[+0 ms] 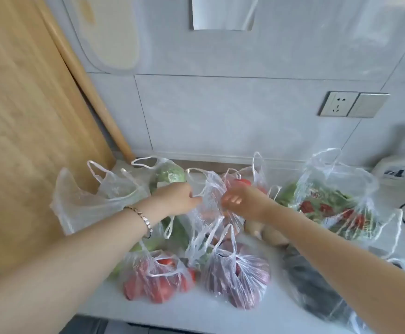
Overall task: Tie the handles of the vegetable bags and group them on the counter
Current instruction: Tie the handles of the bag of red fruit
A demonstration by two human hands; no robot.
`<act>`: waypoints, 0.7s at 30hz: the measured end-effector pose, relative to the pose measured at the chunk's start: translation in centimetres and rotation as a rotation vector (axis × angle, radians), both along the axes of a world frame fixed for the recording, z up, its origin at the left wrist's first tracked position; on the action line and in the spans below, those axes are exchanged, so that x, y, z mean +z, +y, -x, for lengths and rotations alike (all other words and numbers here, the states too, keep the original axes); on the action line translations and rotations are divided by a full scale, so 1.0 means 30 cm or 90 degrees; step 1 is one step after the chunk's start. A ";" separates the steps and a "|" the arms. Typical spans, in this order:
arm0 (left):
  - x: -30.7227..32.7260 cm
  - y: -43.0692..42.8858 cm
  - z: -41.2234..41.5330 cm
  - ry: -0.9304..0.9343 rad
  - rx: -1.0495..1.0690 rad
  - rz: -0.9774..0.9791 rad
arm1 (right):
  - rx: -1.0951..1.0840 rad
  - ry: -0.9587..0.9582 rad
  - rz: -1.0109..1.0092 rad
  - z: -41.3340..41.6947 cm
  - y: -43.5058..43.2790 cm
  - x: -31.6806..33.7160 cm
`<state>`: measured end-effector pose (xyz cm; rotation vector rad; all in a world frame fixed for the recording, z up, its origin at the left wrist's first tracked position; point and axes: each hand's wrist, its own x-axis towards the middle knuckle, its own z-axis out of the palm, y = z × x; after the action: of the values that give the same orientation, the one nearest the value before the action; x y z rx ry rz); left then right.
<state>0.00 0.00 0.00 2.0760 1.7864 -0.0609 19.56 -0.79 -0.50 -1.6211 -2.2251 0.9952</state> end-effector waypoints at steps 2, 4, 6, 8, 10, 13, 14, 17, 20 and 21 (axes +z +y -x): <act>-0.030 -0.031 0.004 -0.091 0.020 0.080 | 0.037 -0.064 0.038 0.009 -0.010 -0.053; -0.057 -0.077 0.005 -0.184 0.018 0.169 | 0.071 -0.106 0.073 0.014 -0.025 -0.119; -0.084 -0.111 -0.012 -0.200 -0.031 0.241 | 0.070 -0.134 0.094 0.007 -0.029 -0.178; -0.118 -0.119 -0.024 -0.167 -0.096 0.260 | 0.054 -0.168 0.119 -0.002 -0.032 -0.227; -0.171 -0.096 -0.030 -0.114 -0.156 0.217 | 0.041 -0.177 0.136 -0.008 -0.038 -0.274; -0.232 -0.047 -0.035 -0.125 -0.184 0.114 | -0.013 -0.174 0.152 -0.025 -0.046 -0.306; -0.243 -0.023 -0.034 -0.126 -0.166 0.076 | -0.048 -0.172 0.162 -0.032 -0.043 -0.307; -0.240 0.059 -0.021 -0.036 -0.138 -0.085 | -0.157 -0.145 0.191 -0.045 -0.026 -0.281; -0.247 0.086 -0.011 -0.056 -0.191 -0.230 | -0.210 -0.103 0.211 -0.035 -0.029 -0.232; -0.241 0.077 -0.025 -0.118 -0.209 -0.218 | -0.223 -0.099 0.208 -0.026 -0.033 -0.221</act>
<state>0.75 2.31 -7.24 2.5041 1.4092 0.3578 20.33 -1.79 -7.12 -2.2010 -1.8367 1.2092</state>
